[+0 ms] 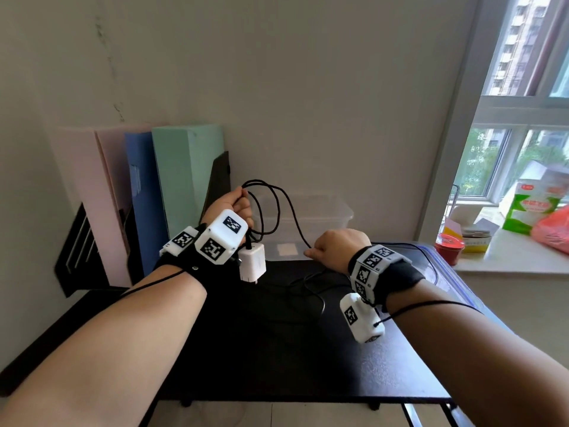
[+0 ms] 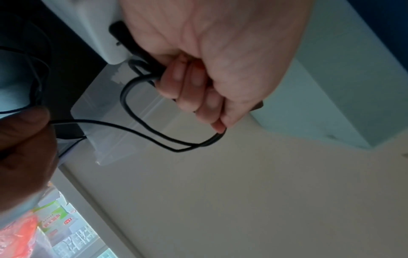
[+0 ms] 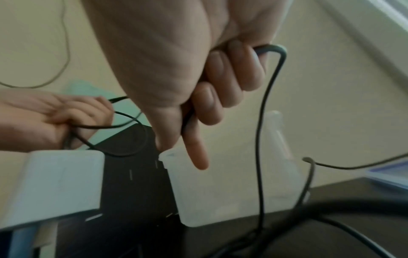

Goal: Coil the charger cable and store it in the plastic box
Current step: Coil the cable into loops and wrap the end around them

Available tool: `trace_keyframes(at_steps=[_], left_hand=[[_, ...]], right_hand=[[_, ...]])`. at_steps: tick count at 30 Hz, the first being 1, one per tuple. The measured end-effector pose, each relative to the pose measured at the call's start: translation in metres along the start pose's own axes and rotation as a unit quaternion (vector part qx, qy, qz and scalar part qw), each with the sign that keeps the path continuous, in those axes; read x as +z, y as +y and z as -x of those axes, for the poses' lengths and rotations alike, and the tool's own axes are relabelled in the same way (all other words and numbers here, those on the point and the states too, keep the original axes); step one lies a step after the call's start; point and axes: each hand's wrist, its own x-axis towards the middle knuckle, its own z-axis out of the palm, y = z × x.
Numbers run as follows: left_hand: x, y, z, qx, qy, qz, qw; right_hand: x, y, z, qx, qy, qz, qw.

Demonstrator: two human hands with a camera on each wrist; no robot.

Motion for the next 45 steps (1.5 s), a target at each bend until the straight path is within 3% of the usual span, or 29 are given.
trace_keyframes(at_steps=[5, 9, 12, 22, 27, 30, 32, 38, 42, 45], left_hand=[[0.001, -0.011, -0.009, 0.011, -0.038, -0.037, 0.999], [0.005, -0.019, -0.010, 0.022, -0.059, -0.053, 0.997], [0.011, -0.025, -0.009, 0.039, -0.065, -0.088, 0.993], [0.021, -0.037, -0.005, 0.027, -0.059, -0.120, 0.991], [0.022, -0.037, -0.006, 0.024, -0.073, -0.138, 0.987], [0.025, -0.037, 0.002, 0.009, -0.084, -0.125, 0.989], [0.027, -0.037, 0.005, 0.010, -0.084, -0.135, 0.987], [0.029, -0.032, 0.009, -0.041, -0.104, -0.162, 0.980], [0.033, -0.030, 0.016, -0.074, -0.117, -0.199, 0.970], [0.035, -0.027, 0.017, -0.099, -0.121, -0.204, 0.966]], right_hand=[[-0.015, -0.019, 0.005, -0.062, 0.042, -0.033, 0.997], [-0.025, -0.028, 0.006, -0.151, 0.007, -0.093, 0.984], [-0.034, -0.031, 0.006, -0.188, 0.025, -0.136, 0.972], [-0.042, -0.031, 0.009, -0.195, 0.120, -0.313, 0.922], [-0.042, -0.033, 0.002, -0.212, 0.211, -0.292, 0.908], [-0.041, -0.030, -0.004, -0.221, 0.224, -0.299, 0.901], [-0.042, -0.028, -0.006, -0.215, 0.224, -0.313, 0.898], [-0.040, -0.022, -0.010, -0.150, 0.220, -0.260, 0.928], [-0.039, -0.014, -0.016, -0.103, 0.132, -0.240, 0.956], [-0.040, -0.010, -0.020, -0.118, 0.062, -0.326, 0.936]])
